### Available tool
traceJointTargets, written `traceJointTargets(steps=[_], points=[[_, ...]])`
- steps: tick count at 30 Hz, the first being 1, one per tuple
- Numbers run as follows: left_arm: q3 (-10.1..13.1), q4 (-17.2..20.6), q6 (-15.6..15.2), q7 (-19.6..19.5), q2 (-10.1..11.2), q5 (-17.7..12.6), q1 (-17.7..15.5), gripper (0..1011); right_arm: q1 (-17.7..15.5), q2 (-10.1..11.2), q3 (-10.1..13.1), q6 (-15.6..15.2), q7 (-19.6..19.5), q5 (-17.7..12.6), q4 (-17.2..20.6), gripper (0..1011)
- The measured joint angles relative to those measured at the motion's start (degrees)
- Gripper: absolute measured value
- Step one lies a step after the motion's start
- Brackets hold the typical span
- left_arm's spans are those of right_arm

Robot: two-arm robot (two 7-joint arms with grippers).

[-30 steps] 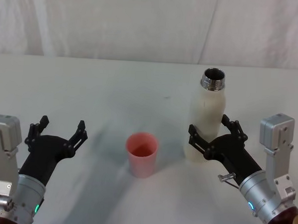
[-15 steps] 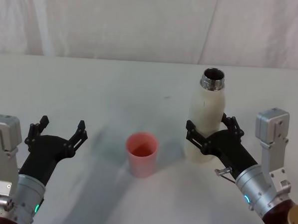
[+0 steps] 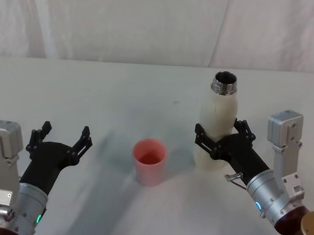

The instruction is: Grasp the thermos with one hand and pour water into the cup lid.

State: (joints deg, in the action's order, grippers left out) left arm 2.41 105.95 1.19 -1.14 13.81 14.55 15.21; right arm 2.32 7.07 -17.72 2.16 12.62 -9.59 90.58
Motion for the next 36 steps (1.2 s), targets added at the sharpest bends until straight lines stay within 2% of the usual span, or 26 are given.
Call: traceJointTargets(steps=[5, 10, 26, 36], points=[[0.0, 0.0, 0.0, 0.0, 0.0, 0.0, 0.0, 1001, 0.0, 0.0, 0.0, 0.0, 0.0, 0.0, 0.0, 1003], [0.0, 0.0, 0.0, 0.0, 0.0, 0.0, 0.0, 1001, 0.0, 0.1, 0.0, 0.0, 0.1, 0.0, 0.0, 959], [0.0, 0.0, 0.0, 0.0, 0.0, 0.0, 0.0, 1001, -0.1, 0.1, 0.0, 0.1, 0.1, 0.0, 0.1, 956], [0.0, 0.0, 0.0, 0.0, 0.0, 0.0, 0.0, 1001, 0.2, 1.0, 0.2, 0.1, 0.7, -0.2, 0.9, 955]])
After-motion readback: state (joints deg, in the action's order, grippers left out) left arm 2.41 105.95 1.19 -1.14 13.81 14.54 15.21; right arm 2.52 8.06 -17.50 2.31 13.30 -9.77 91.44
